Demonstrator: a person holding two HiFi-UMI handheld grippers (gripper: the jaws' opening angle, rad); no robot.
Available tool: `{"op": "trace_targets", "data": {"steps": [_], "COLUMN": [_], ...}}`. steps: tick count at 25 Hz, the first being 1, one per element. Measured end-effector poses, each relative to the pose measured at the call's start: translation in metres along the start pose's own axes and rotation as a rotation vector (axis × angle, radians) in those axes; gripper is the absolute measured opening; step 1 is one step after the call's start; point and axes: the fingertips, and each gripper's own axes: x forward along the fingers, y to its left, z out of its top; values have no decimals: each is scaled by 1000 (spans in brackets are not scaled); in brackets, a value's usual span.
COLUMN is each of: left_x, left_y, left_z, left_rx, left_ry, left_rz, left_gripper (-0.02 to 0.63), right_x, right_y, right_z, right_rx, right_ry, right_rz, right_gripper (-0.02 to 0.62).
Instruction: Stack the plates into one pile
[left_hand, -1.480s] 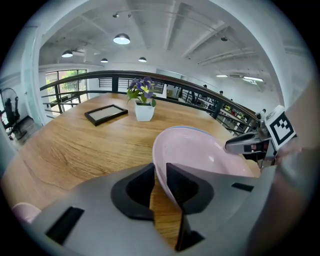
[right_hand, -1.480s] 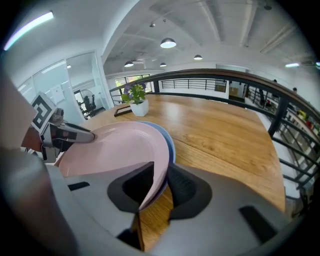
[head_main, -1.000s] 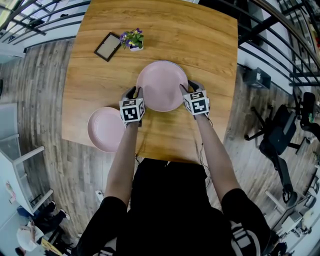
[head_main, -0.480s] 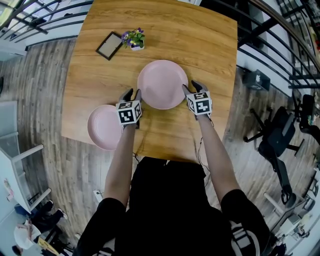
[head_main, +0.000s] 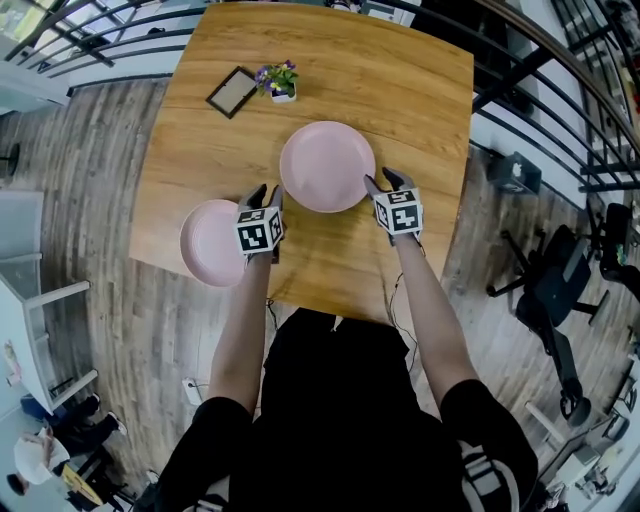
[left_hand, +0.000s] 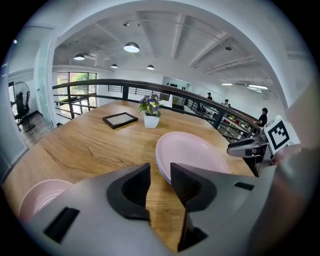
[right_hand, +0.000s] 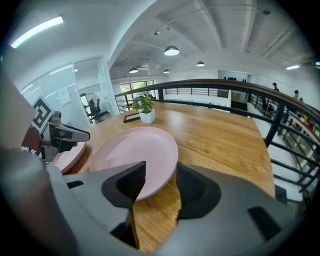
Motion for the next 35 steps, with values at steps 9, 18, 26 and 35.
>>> {"op": "trace_targets", "data": {"steps": [9, 18, 26, 35], "left_x": [-45, -86, -130, -181], "left_y": [-25, -40, -39, -12], "left_z": [10, -5, -23, -45], "left_rx": [-14, -45, -82, -131], "left_ry": [-68, -101, -131, -163], "left_rz": [34, 87, 156, 265], "left_gripper": [120, 120, 121, 120], "right_x": [-34, -63, -78, -77], "right_y": [4, 8, 26, 71], "right_z": [-3, -8, -16, -15], "right_rx": [-21, -36, -86, -157], "right_ry": [-20, -41, -40, -48], "right_rz": [40, 91, 143, 237], "right_gripper": [198, 189, 187, 186]}}
